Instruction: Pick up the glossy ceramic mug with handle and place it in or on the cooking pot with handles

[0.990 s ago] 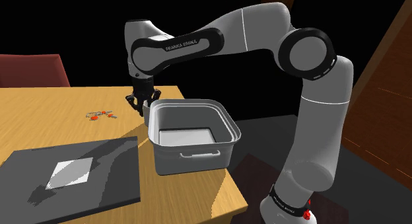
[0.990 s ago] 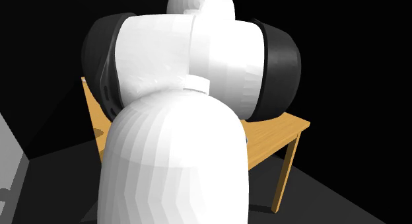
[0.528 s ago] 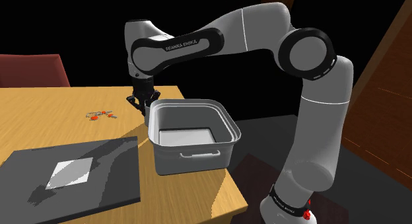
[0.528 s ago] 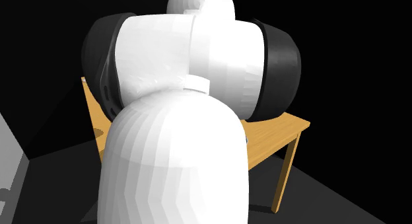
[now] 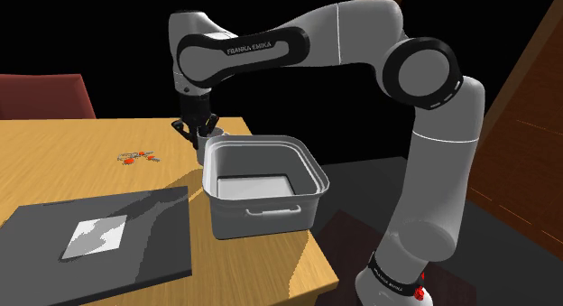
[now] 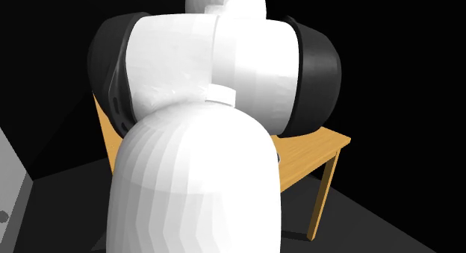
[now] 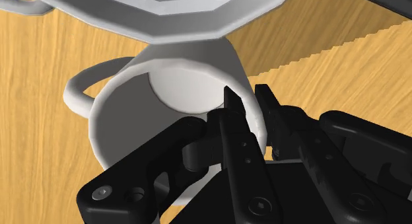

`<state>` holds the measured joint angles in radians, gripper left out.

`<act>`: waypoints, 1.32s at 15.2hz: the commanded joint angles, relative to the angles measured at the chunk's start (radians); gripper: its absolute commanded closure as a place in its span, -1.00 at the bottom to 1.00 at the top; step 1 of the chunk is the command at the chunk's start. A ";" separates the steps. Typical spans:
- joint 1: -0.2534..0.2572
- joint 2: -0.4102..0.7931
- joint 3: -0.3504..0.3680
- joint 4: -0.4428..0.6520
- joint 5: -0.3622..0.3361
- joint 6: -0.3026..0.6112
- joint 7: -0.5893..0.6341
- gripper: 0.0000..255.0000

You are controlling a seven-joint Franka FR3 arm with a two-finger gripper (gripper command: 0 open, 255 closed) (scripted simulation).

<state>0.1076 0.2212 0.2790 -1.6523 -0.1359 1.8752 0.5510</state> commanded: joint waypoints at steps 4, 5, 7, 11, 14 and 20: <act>0.001 -0.007 0.002 0.059 0.004 -0.065 -0.006 1.00; 0.002 -0.007 0.002 0.072 0.005 -0.079 -0.007 1.00; 0.003 -0.007 0.002 0.099 0.005 -0.106 -0.009 1.00; 0.006 -0.003 0.004 0.158 0.005 -0.161 -0.013 1.00; 0.008 0.002 0.004 0.206 0.004 -0.203 -0.015 1.00; 0.016 0.023 0.006 0.316 -0.001 -0.293 -0.018 1.00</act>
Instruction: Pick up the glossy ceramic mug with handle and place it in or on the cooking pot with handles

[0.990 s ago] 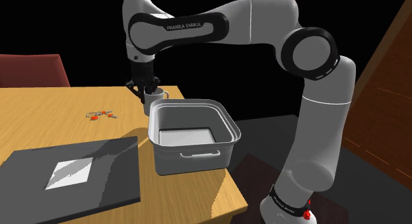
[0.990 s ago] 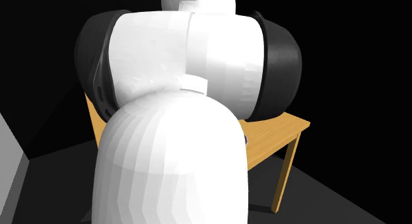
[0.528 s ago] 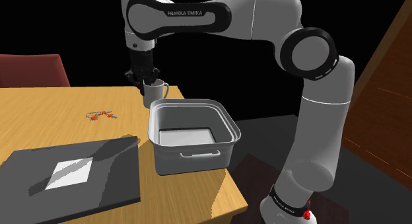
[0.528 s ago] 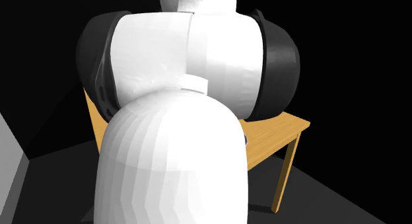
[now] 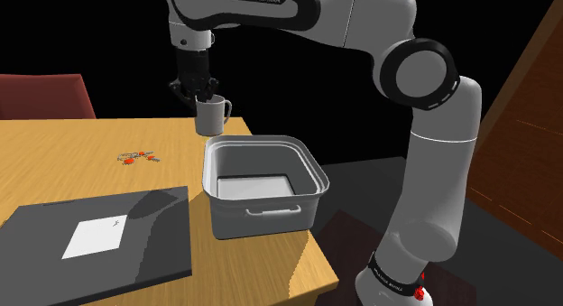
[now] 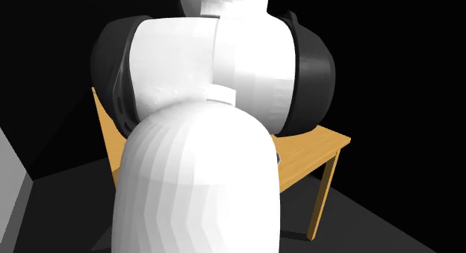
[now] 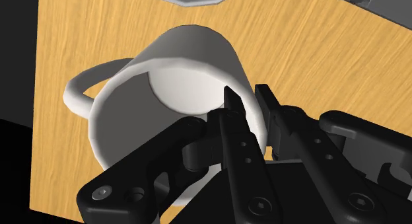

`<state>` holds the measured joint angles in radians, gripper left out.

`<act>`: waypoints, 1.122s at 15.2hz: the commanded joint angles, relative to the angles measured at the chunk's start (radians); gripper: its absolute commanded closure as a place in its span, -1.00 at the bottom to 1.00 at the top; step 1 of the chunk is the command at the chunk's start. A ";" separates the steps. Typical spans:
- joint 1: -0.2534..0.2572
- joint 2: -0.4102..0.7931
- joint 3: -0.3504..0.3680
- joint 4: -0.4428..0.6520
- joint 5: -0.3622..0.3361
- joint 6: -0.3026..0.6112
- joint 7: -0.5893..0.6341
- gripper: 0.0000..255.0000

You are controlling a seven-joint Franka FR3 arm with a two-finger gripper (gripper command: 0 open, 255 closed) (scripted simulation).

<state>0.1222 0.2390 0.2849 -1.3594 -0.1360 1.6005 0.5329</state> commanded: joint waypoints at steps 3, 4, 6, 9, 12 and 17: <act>0.007 0.020 0.001 0.085 -0.006 -0.066 -0.002 1.00; 0.009 0.026 0.002 0.108 -0.008 -0.083 -0.002 1.00; 0.014 0.040 0.002 0.155 -0.012 -0.117 -0.003 1.00; 0.024 0.065 0.003 0.234 -0.020 -0.171 -0.004 1.00; 0.036 0.098 0.003 0.325 -0.031 -0.230 -0.006 1.00; 0.024 0.010 0.010 0.242 -0.008 -0.234 0.001 1.00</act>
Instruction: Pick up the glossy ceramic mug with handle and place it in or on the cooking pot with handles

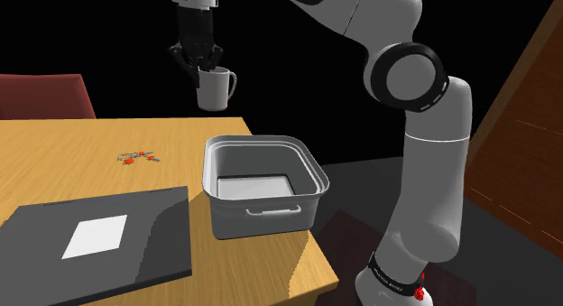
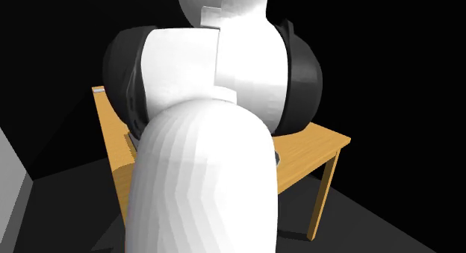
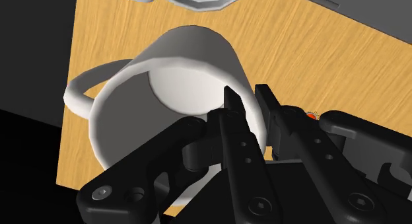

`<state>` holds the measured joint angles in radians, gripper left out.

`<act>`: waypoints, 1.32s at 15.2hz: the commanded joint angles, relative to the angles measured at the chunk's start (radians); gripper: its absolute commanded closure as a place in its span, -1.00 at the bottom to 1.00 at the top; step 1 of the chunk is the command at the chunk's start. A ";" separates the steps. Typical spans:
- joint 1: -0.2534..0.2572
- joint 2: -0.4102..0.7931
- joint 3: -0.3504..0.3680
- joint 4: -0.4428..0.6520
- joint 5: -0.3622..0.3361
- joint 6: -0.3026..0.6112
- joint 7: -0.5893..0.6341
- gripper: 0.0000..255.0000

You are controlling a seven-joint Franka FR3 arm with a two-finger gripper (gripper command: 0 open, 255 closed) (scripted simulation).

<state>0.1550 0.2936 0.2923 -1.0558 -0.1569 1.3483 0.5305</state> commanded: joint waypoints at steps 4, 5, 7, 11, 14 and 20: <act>-0.032 -0.240 0.007 -0.301 0.070 0.070 0.009 1.00; -0.034 -0.284 0.006 -0.349 0.084 0.076 0.009 1.00; -0.035 -0.367 0.005 -0.436 0.108 0.084 0.010 1.00; -0.028 -0.522 0.000 -0.581 0.153 0.080 0.013 1.00; -0.016 -0.630 -0.003 -0.668 0.182 0.063 0.018 1.00; -0.003 -0.718 -0.006 -0.793 0.204 0.102 0.020 1.00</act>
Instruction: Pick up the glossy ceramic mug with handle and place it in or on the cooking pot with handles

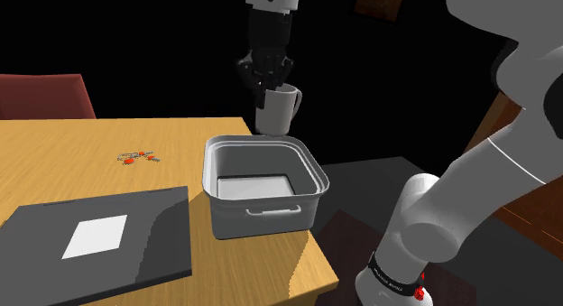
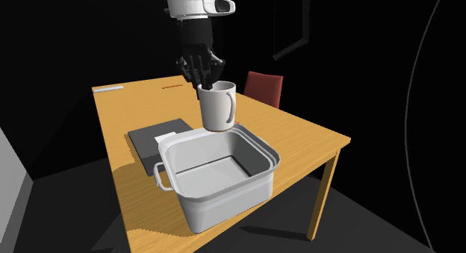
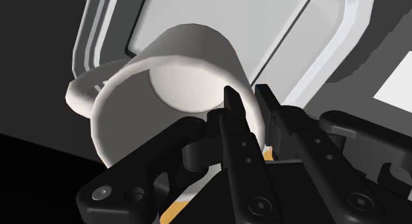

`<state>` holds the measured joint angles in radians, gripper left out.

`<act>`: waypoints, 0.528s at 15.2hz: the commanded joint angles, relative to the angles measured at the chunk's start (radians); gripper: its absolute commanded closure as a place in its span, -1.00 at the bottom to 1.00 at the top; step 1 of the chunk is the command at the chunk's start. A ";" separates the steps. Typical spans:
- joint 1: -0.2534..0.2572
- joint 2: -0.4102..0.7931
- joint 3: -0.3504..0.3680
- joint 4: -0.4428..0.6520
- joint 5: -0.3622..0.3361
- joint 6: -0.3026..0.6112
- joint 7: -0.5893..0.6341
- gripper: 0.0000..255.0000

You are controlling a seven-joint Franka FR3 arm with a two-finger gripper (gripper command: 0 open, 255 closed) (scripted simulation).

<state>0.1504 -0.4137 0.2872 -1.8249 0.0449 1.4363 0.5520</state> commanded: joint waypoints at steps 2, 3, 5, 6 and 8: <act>0.003 -0.022 -0.001 -0.061 0.005 0.040 -0.002 1.00; 0.004 -0.027 -0.001 -0.079 0.006 0.054 -0.002 1.00; 0.005 -0.036 -0.001 -0.115 0.009 0.080 -0.003 1.00; 0.006 -0.041 -0.001 -0.133 0.010 0.093 -0.003 1.00; 0.008 -0.049 0.000 -0.167 0.012 0.120 -0.003 1.00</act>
<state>0.1569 -0.4535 0.2878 -1.9662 0.0552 1.5385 0.5505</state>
